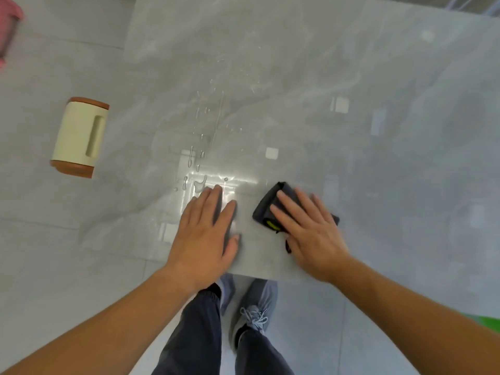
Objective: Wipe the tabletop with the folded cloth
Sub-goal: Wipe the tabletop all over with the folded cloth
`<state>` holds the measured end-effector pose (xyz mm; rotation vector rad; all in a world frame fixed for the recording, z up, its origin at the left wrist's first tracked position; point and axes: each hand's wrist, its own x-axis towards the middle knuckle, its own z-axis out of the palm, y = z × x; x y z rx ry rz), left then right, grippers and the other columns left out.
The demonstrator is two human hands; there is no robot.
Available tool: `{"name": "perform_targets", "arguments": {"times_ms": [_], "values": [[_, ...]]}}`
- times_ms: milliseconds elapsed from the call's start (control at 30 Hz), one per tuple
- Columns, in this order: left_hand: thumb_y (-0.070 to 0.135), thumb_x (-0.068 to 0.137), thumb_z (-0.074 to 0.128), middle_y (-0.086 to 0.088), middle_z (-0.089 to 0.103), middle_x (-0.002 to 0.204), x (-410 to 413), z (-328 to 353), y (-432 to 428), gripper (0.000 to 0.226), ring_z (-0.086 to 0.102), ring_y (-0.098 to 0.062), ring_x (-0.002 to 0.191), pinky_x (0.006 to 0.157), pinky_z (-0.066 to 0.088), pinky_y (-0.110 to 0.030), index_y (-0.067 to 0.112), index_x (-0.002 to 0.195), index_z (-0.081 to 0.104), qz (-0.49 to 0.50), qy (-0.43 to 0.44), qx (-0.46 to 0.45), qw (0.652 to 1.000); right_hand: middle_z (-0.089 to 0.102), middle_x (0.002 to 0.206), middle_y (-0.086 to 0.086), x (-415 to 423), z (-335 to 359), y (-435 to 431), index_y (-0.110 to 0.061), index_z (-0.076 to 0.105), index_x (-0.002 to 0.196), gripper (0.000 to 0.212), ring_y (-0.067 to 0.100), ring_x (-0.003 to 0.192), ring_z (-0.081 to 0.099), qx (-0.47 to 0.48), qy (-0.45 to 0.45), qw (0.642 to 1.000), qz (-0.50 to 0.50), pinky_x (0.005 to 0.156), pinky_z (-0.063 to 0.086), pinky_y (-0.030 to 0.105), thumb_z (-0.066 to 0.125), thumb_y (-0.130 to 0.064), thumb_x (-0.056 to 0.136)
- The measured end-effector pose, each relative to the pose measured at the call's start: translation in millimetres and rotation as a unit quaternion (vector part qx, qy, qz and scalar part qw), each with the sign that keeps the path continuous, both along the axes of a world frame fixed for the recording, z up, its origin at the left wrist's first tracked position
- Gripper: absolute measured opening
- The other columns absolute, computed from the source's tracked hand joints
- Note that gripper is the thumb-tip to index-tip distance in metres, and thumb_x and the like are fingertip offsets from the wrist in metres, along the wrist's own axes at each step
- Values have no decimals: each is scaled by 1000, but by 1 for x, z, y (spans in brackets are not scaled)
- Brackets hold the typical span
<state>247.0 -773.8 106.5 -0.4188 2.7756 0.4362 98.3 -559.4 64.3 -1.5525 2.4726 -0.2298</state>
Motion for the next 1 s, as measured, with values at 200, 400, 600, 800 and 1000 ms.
{"name": "perform_targets", "arguments": {"times_ms": [200,400,600,800,1000], "values": [[54,99,24,-8,1,167,13,-6,-9,66,-8,-23,153,123,-1,-42,24,157,21,3,-8,33,999,13,168,-1,4,5,-18,-25,30,157,57,29,155,4,-15,-58,947,-316,125,1,49,35,-31,101],[53,100,23,2,4,167,20,-8,-22,65,-7,-12,153,124,2,-37,23,158,19,22,21,108,994,17,167,1,107,5,-23,-23,34,156,54,30,155,3,-7,-46,991,-122,124,8,55,35,-33,102],[49,100,24,-3,-2,168,30,-7,-51,65,-10,-17,153,122,-1,-34,19,157,17,25,27,78,996,13,168,-3,55,4,-49,-27,29,157,55,28,155,2,-22,-63,956,-285,125,3,52,36,-30,103],[49,102,28,-10,-10,166,23,-11,-98,66,-13,-24,152,122,-5,-41,19,158,9,54,8,10,998,15,168,3,119,3,-101,-23,30,157,57,34,155,6,-19,-24,957,-288,124,8,54,37,-32,101],[49,101,28,-9,-12,166,19,-15,-109,67,-15,-25,152,121,-5,-43,19,158,6,43,-12,19,999,18,167,0,109,0,-113,-26,33,156,56,32,155,8,-4,-27,990,-136,123,11,55,40,-31,101]]}}
